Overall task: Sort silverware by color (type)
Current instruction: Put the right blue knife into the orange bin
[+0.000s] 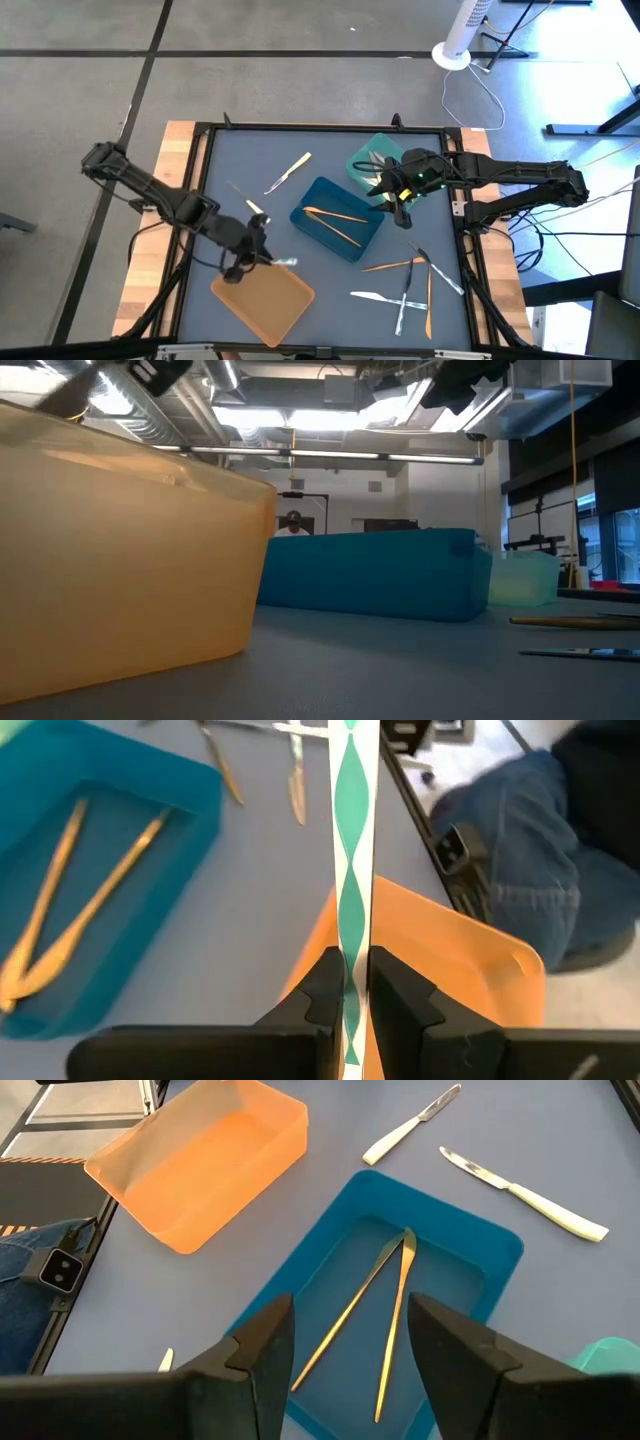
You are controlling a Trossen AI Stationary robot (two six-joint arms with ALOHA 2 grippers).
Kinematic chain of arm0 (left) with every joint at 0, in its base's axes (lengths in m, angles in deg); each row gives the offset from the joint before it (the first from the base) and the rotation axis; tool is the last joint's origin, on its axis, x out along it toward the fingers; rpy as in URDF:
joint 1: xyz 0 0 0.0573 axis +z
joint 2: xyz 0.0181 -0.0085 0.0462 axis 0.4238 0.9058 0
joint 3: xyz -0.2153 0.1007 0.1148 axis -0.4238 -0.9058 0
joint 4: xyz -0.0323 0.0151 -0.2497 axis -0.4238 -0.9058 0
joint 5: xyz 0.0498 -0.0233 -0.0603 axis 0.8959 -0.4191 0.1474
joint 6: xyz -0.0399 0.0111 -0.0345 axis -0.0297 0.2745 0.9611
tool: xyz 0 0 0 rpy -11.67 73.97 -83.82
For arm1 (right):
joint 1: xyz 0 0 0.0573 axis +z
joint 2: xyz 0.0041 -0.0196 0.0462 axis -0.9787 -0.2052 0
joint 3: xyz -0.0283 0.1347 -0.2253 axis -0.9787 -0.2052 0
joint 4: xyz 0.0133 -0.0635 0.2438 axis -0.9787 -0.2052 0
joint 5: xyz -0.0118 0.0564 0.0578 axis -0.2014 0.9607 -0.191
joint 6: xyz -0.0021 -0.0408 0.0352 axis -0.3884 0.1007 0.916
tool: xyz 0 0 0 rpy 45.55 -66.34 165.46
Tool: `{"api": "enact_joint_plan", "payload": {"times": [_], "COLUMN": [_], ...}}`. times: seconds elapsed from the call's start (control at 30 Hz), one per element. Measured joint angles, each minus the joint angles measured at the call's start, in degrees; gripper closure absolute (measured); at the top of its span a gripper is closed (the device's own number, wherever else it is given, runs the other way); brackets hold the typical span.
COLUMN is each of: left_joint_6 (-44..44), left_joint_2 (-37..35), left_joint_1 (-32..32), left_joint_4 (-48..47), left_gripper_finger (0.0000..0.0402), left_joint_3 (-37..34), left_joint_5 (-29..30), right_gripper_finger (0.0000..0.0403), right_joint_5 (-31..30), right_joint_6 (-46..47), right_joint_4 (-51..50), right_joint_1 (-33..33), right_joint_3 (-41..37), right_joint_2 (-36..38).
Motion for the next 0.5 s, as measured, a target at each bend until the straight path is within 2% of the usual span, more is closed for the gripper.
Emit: {"api": "enact_joint_plan", "payload": {"times": [0.23, 0.5], "left_joint_6": [-0.2, -0.3], "left_joint_2": [4.6, 11.7], "left_joint_1": [-7.2, -9.9], "left_joint_4": [0.0, 0.0], "left_gripper_finger": [0.0371, 0.0371], "left_joint_3": [0.0, 0.0], "left_joint_5": [0.0, 0.1], "right_gripper_finger": [0.0219, 0.0219], "right_joint_5": [0.0, 0.0], "right_joint_6": [0.0, 0.0], "right_joint_4": [0.0, 0.1], "right_joint_1": [0.0, 0.0], "right_joint_3": [0.0, 0.0], "right_joint_2": [0.0, 0.0]}}
